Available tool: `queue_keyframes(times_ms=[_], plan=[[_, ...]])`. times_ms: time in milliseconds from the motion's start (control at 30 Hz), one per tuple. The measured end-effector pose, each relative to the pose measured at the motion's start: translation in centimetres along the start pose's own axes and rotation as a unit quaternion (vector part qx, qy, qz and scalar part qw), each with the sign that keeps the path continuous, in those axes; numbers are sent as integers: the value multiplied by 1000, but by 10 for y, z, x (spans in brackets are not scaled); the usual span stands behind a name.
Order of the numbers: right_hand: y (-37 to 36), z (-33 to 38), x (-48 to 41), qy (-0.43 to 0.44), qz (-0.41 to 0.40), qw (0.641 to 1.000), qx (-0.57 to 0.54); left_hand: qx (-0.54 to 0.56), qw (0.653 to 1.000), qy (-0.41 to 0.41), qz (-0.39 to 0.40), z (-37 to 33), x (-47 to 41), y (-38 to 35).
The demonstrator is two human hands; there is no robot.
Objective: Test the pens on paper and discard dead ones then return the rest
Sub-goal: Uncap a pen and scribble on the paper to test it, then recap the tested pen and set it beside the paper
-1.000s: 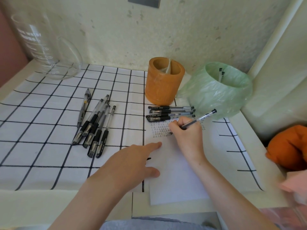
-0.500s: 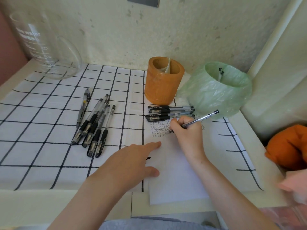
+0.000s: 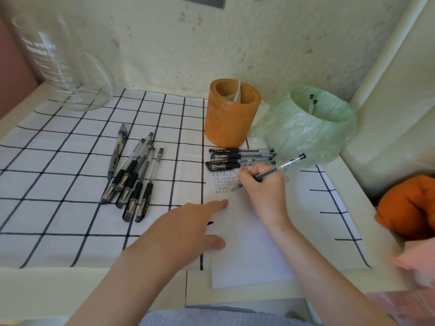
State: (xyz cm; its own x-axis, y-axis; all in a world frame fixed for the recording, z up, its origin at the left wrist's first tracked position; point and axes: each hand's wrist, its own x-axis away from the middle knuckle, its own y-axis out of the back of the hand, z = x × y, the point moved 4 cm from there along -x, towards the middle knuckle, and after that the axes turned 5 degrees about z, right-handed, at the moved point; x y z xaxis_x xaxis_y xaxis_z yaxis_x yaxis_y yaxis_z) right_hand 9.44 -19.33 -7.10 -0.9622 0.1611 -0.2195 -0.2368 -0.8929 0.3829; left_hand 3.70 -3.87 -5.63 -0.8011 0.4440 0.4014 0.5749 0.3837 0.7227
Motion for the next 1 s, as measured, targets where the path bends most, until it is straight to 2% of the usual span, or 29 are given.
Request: queue_keyframes(times_ms=[533,633,733,867,1000], plan=[[2,-1,0,-31,-3,999,-27,5,1000,12,14,-5,5,2],[7,2,-1,-69,-18,991,-115,56,998,-9,-33,-10,5,8],[13,15,0,-103,11,971,-214,145,985,-28,-89,-15,3,18],[20,34,12,-143,94,951,-258,228,961,-68,-140,-19,4,27],[28,43,21,-172,119,930,-302,300,934,-101,-165,-23,7,30]])
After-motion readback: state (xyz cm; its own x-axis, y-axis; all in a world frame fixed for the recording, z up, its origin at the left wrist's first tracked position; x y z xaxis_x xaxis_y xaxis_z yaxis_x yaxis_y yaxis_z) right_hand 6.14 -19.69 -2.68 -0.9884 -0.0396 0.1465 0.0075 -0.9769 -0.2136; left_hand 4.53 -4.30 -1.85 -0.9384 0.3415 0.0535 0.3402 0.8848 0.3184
